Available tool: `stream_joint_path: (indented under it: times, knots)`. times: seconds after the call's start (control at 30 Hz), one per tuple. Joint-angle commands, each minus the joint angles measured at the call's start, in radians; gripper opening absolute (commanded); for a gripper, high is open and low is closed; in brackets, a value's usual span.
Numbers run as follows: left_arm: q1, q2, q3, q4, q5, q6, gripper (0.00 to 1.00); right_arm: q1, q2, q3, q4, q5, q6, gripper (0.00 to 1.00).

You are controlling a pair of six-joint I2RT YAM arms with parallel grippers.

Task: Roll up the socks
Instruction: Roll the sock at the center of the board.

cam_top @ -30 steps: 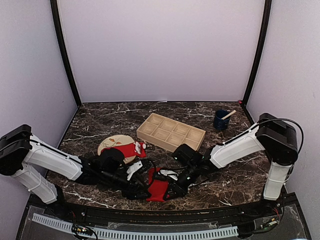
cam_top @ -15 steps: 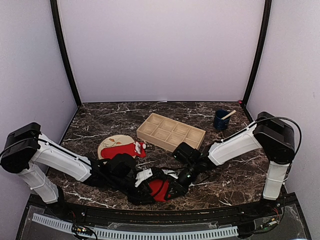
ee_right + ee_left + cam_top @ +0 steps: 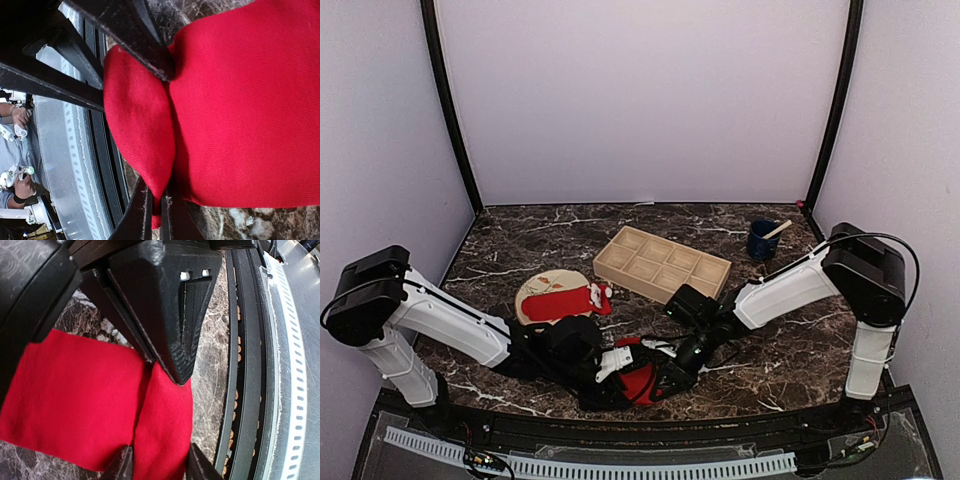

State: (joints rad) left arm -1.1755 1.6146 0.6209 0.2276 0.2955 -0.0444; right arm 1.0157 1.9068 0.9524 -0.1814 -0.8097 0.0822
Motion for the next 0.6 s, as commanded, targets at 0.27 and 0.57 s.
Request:
stream_joint_path:
  times: [0.27, 0.57]
  knots:
    - [-0.014, -0.002, 0.011, -0.035, -0.032, 0.023, 0.21, -0.012, 0.026, 0.025, -0.023, -0.016, -0.023, 0.0]
    - [-0.014, 0.006, 0.003, -0.028, -0.018, 0.002, 0.06, -0.017, 0.024, 0.024, -0.023, -0.005, -0.016, 0.07]
